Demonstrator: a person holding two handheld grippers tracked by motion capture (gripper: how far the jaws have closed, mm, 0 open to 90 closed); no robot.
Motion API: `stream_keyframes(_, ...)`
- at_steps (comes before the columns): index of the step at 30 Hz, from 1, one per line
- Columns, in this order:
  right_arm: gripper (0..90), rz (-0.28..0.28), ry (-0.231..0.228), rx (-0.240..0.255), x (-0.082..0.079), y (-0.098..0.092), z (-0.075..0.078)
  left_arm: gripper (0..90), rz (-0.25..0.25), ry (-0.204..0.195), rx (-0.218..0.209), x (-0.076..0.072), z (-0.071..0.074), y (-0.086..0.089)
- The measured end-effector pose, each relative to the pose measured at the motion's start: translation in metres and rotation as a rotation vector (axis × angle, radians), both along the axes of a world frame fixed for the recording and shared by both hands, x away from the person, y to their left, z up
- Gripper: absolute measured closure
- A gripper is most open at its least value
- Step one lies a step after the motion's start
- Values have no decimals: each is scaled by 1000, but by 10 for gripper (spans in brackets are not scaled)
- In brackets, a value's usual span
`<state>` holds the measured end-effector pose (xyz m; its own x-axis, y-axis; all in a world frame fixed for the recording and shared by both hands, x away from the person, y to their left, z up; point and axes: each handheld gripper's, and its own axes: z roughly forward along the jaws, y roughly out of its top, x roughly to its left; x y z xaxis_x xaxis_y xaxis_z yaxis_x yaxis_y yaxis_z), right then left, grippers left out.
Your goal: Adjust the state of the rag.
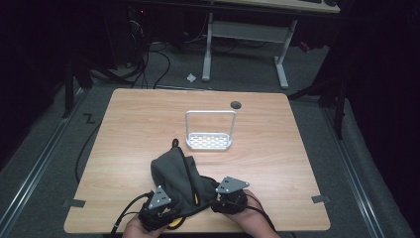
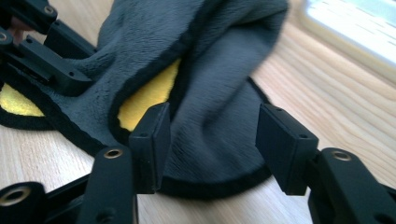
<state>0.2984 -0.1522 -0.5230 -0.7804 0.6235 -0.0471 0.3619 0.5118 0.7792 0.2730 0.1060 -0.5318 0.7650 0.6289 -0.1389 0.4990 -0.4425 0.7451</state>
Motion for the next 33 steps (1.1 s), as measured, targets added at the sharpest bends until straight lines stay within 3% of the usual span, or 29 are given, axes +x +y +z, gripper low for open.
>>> stream_keyframes(3,656,4,30,-56,5,7,-7,689,-1,3,-5,0,1,1)
stream_keyframes(4,656,4,30,-56,5,7,-7,689,2,2,-11,0,2,2)
stream_keyframes(5,814,14,52,-69,6,7,-8,633,6,1,-18,0,3,3)
stream_keyframes(6,843,13,49,-69,6,7,-7,609,11,-1,-27,0,4,4)
stream_keyframes(8,852,10,25,-57,4,2,0,571,35,-17,-63,1,9,11)
stream_keyframes(9,852,10,25,-57,4,2,0,552,35,-17,-63,1,9,11)
stream_keyframes(11,853,-30,-30,-13,-2,-15,16,535,72,-40,-90,4,14,21)
stream_keyframes(12,853,-30,-30,-13,-2,-15,16,528,72,-40,-90,4,14,21)
stream_keyframes(13,852,-73,-71,11,-5,-32,25,519,87,-46,-91,5,14,24)
stream_keyframes(14,852,-73,-71,11,-5,-32,25,519,104,-45,-96,7,13,27)
stream_keyframes(15,851,-121,-95,25,-6,-51,31,503,117,-40,-97,10,12,30)
stream_keyframes(18,850,-170,-92,30,-2,-67,32,478,158,-28,-99,20,7,32)
stream_keyframes(19,849,-210,-87,28,4,-78,31,439,171,-14,-114,25,5,30)
stream_keyframes(22,848,-233,-58,46,10,-83,26,392,171,95,-213,43,0,18)
stream_keyframes(23,847,-233,-57,36,10,-82,25,382,172,106,-219,46,-1,12)
stream_keyframes(25,847,-233,-58,28,10,-81,24,384,182,96,-183,51,-4,-2)
stream_keyframes(26,847,-230,-62,22,9,-79,23,526,189,110,-177,53,-7,-6)
stream_keyframes(28,848,-227,-65,11,8,-78,23,698,209,98,-164,54,-8,-8)
stream_keyframes(30,848,-228,-61,0,8,-78,21,772,213,78,-155,53,-5,-3)
stream_keyframes(33,850,-237,-58,-10,10,-80,19,790,222,44,-149,47,2,10)
